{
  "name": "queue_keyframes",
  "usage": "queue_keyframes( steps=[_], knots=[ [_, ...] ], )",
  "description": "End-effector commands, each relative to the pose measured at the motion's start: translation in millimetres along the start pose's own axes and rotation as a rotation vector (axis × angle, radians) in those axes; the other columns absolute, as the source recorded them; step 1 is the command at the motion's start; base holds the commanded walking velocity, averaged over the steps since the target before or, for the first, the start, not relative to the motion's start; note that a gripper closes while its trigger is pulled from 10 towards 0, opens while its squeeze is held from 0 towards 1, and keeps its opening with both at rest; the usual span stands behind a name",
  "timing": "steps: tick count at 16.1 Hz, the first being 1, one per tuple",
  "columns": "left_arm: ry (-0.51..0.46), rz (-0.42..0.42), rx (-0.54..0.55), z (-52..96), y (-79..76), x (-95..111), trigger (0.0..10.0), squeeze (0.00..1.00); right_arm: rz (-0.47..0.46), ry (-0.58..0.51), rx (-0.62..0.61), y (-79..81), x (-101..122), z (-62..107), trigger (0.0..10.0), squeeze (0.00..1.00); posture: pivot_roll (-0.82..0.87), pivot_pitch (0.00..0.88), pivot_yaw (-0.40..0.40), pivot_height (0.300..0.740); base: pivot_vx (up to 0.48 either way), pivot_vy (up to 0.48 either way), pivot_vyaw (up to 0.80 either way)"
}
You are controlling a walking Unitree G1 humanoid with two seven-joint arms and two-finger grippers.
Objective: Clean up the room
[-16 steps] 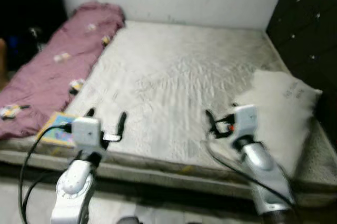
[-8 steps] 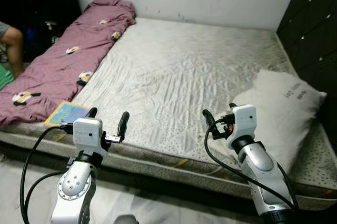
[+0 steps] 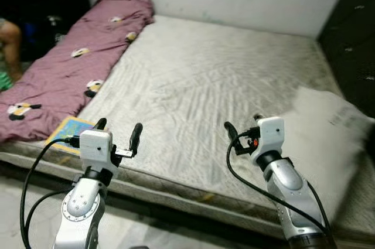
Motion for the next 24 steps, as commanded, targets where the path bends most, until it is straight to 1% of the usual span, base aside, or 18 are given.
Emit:
queue_keyframes(
  steps=[1, 5, 7, 8, 9, 12, 14, 19, 24],
  knots=[
    [0.008, 0.0, -0.004, -1.0, 0.4, -0.3, 10.0, 0.0, 0.012, -0.02, -0.001, -1.1, 5.4, -1.2, 10.0, 0.0, 0.02, 0.0, -0.025, 0.74, 0.0, 0.0, 0.0],
    [0.01, -0.008, -0.001, -1.7, 0.9, -0.6, 10.0, 0.0, 0.006, -0.014, -0.007, -1.7, 4.8, -1.7, 10.0, 0.0, 0.02, 0.0, -0.029, 0.74, 0.0, 0.0, 0.0],
    [0.017, -0.003, 0.047, -4.4, 6.0, -0.8, 10.0, 0.0, 0.011, -0.013, -0.009, -1.4, 5.6, -3.8, 10.0, 0.0, 0.03, 0.003, -0.031, 0.74, 0.0, 0.0, -0.63],
    [0.018, -0.018, 0.06, -6.1, 8.0, 0.6, 10.0, 0.0, 0.015, -0.015, -0.01, -0.5, 6.3, -4.9, 10.0, 0.0, 0.03, 0.016, -0.031, 0.74, 0.0, 0.0, -0.8],
    [0.011, -0.022, 0.067, -6.8, 9.3, 2.8, 10.0, 0.0, 0.018, -0.016, -0.014, 0.8, 6.3, -4.7, 10.0, 0.0, 0.03, 0.021, -0.027, 0.74, 0.0, 0.0, 0.0],
    [0.021, -0.041, 0.05, -5.3, 6.4, 1.2, 10.0, 0.0, 0.006, -0.007, -0.018, 2.5, 3.3, -3.8, 10.0, 0.0, 0.03, 0.014, -0.019, 0.74, 0.0, 0.0, 0.0],
    [0.029, -0.038, 0.044, -4.1, 5.0, -0.1, 10.0, 0.0, -0.005, 0.003, -0.021, 3.0, 0.5, -2.8, 10.0, 0.0, 0.04, 0.003, -0.017, 0.74, 0.0, -0.251, -0.8],
    [0.042, -0.032, 0.042, -1.9, 1.7, -4.3, 10.0, 0.0, -0.007, 0.018, -0.016, 2.3, -4.7, -0.8, 10.0, 0.0, 0.04, 0.0, -0.029, 0.74, 0.0, -0.368, 0.0],
    [0.032, -0.027, 0.047, -5.5, 0.4, -3.0, 10.0, 0.0, 0.002, 0.022, -0.014, -1.2, -4.0, -3.8, 10.0, 0.0, 0.03, 0.0, -0.042, 0.74, 0.0, -0.407, 0.0]
  ],
)
Point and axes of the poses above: a point about 5 cm out from each wrist's last joint towards the gripper, its own z axis pointing back from the gripper into the wrist, its own x axis along the axis of the wrist's last joint, y = z × x, the point moved 2 cm from there along -z, pointing out of the wrist towards the gripper, and after that the axes turned 1 degree about z, right-handed, at the moved point
